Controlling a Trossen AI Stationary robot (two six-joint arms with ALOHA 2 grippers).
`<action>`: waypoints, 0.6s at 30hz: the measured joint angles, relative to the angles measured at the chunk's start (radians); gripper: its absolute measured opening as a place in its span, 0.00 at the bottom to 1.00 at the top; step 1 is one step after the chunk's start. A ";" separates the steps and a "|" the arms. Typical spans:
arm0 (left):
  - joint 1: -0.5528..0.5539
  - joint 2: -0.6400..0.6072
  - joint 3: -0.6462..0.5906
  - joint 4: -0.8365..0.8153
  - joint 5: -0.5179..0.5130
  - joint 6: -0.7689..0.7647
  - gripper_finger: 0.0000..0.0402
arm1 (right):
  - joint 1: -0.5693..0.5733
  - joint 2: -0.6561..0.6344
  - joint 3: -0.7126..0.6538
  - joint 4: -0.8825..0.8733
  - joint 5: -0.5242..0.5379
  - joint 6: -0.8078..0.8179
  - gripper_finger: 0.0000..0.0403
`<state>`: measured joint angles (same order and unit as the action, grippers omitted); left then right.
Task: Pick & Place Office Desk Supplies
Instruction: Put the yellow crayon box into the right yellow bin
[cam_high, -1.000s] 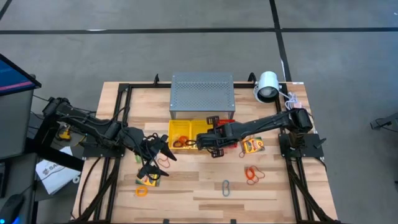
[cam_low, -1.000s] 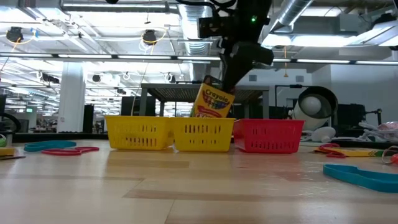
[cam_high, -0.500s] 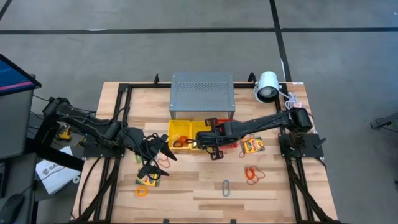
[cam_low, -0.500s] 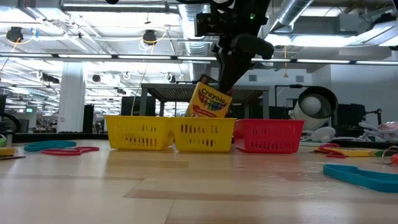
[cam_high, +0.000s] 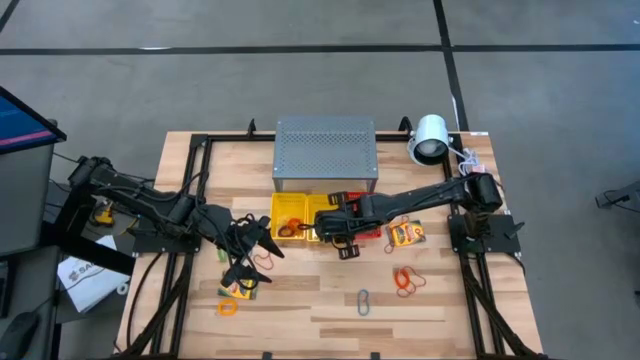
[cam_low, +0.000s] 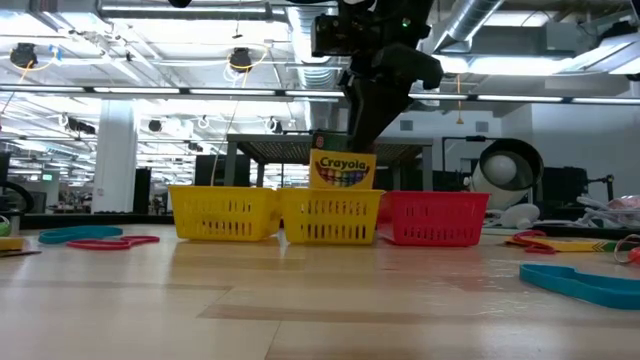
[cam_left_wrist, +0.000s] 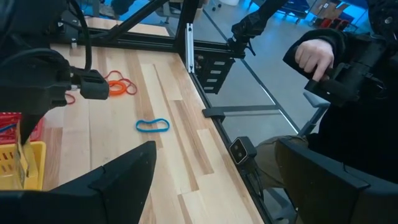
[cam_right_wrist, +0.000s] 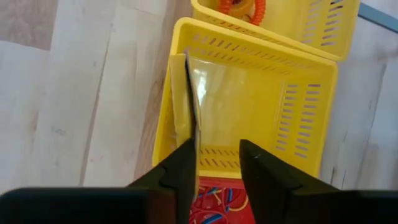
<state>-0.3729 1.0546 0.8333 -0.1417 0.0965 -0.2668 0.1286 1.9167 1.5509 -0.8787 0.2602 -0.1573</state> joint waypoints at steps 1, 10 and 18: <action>0.000 0.000 0.000 0.000 0.000 0.000 0.80 | -0.002 0.000 0.000 0.000 -0.001 0.002 0.32; 0.000 0.000 0.000 0.000 0.000 0.000 0.80 | -0.009 0.000 0.000 0.000 -0.001 0.016 0.49; 0.000 0.000 0.000 0.000 0.001 0.000 0.80 | 0.030 0.000 0.000 0.000 -0.001 0.019 0.54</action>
<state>-0.3729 1.0546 0.8333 -0.1417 0.0971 -0.2672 0.1585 1.9167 1.5509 -0.8787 0.2596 -0.1383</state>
